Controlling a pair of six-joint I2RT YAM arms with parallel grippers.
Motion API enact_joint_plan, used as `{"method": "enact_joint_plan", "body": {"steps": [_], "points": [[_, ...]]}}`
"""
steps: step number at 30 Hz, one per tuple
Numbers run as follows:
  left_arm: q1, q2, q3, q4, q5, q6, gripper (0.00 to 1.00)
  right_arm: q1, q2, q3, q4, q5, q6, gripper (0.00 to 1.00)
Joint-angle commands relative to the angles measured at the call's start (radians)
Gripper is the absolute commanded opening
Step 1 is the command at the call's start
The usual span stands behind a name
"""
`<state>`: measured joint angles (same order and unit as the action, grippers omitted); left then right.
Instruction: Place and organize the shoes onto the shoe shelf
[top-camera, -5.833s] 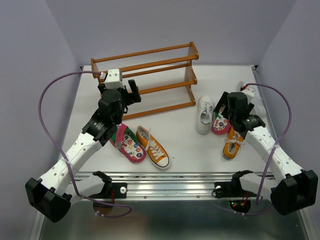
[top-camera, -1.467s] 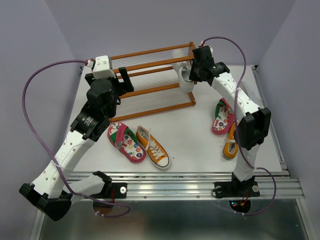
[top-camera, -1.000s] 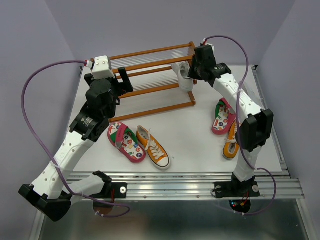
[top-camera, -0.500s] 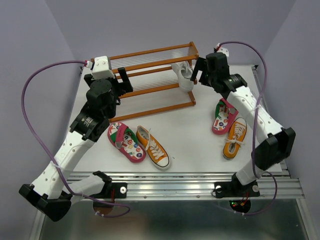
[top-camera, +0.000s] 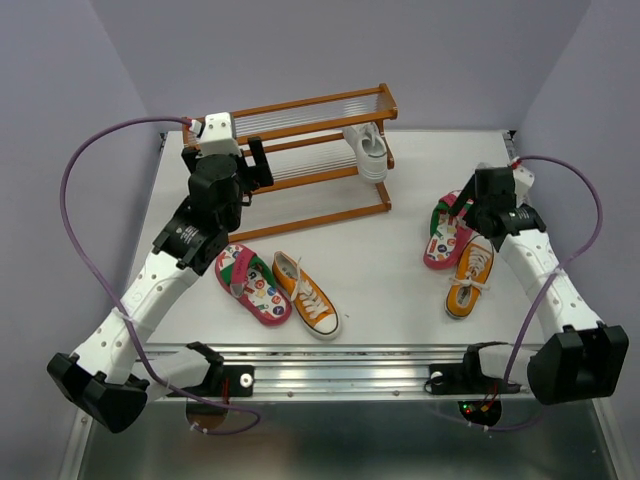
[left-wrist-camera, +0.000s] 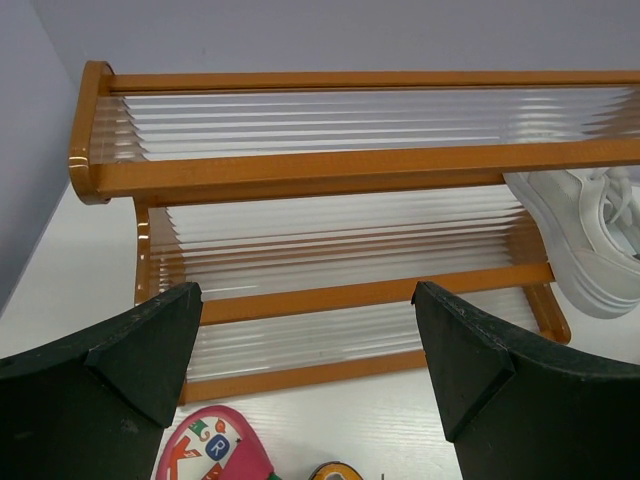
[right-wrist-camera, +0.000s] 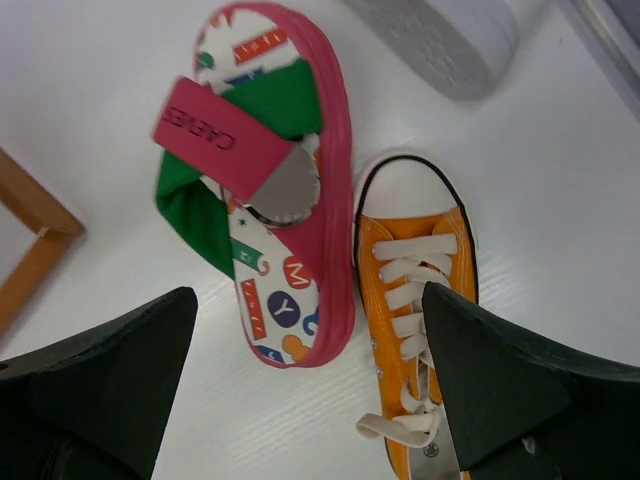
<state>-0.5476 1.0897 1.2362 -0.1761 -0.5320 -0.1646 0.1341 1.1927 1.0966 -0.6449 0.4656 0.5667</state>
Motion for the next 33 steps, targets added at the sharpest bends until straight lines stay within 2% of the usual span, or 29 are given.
{"method": "enact_joint_plan", "body": {"steps": [1, 6, 10, 16, 19, 23, 24, 26, 27, 33], "points": [[0.006, 0.001, -0.007, 0.044, 0.020, 0.010, 0.99, -0.044, 0.071, -0.043, -0.033, -0.110, 0.033, 0.99], [0.008, 0.010, -0.001, 0.049, 0.030, 0.013, 0.99, -0.044, 0.224, -0.032, 0.001, -0.124, 0.002, 0.94], [0.008, 0.015, -0.003, 0.049, 0.038, 0.008, 0.99, -0.044, 0.266, -0.018, 0.060, -0.101, -0.019, 0.87], [0.008, 0.033, 0.012, 0.049, 0.052, 0.004, 0.99, -0.044, 0.373, 0.040, 0.131, -0.032, -0.062, 0.82], [0.008, 0.039, 0.026, 0.038, 0.059, 0.005, 0.99, -0.044, 0.432, 0.068, 0.148, 0.030, -0.086, 0.75], [0.006, 0.030, 0.026, 0.026, 0.043, 0.007, 0.99, -0.044, 0.447, 0.060, 0.172, 0.045, -0.094, 0.58], [0.006, 0.027, 0.023, 0.026, 0.041, 0.008, 0.99, -0.044, 0.438, 0.054, 0.180, 0.044, -0.094, 0.47], [0.009, 0.021, 0.019, 0.026, 0.035, 0.007, 0.99, -0.044, 0.427, 0.037, 0.183, 0.030, -0.093, 0.36], [0.008, 0.021, 0.020, 0.024, 0.035, 0.008, 0.99, -0.044, 0.421, 0.031, 0.183, 0.025, -0.091, 0.25], [0.009, 0.022, 0.014, 0.027, 0.040, 0.007, 0.99, -0.044, 0.332, -0.017, 0.179, -0.045, -0.105, 0.01]]}}
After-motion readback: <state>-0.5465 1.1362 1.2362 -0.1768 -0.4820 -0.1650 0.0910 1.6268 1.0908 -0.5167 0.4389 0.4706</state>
